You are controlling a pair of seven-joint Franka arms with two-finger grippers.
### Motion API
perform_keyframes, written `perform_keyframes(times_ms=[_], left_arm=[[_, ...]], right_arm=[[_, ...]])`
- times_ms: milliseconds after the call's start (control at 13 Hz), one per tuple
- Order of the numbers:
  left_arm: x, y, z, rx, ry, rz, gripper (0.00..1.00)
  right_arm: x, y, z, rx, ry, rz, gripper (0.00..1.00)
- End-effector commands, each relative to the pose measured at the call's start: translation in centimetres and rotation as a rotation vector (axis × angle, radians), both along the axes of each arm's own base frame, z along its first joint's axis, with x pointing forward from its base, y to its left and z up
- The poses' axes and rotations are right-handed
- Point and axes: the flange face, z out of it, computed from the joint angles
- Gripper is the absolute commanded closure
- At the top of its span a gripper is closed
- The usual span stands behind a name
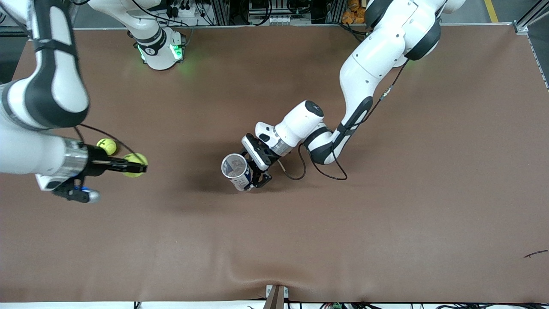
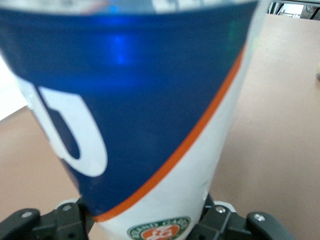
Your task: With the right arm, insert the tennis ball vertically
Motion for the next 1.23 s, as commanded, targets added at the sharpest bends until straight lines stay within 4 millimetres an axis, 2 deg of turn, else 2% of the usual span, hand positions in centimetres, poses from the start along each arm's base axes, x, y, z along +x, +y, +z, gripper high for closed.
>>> perform_keyframes(times_ms=[0,231,308,385,615,846,1000,1154], left_arm=[[0.1,0.0,-0.7,-0.037,0.002,0.013,0.22],[-0.1,0.3,-2.0,-0.052,0.004,0.010,0.22],[-0.2,0.6,-2.8,-0.052,0.007,0.011,0.22],[-0.2,0.6,-2.9,-0.054,0.002,0.009,0.22],[-0.2,0.9,-3.6,-0.043,0.004,0.010,0.22],[0.1,1.4,-4.3,-0.023,-0.005,0.011,0.22],[-0.2,1.1,-4.4,-0.020,-0.006,0.005,0.22],[-0.3,1.1,-4.5,-0.018,-0.004,0.003,0.22]], right_arm=[[-1.9,5.6,0.5,-0.023,0.058,-0.152,0.81],[-2.3,12.6,1.0,0.014,0.070,-0.360,0.81],[-2.4,14.7,0.4,-0.002,0.092,-0.421,0.81],[-2.0,15.6,0.3,0.006,0.103,-0.497,0.81],[-1.7,20.1,-1.3,0.044,0.075,-0.620,0.80],[-2.0,22.8,-3.9,0.040,0.072,-0.635,0.80],[-3.0,24.8,-5.1,0.021,0.089,-0.629,0.80],[-3.2,25.6,-5.9,0.012,0.094,-0.631,0.79]])
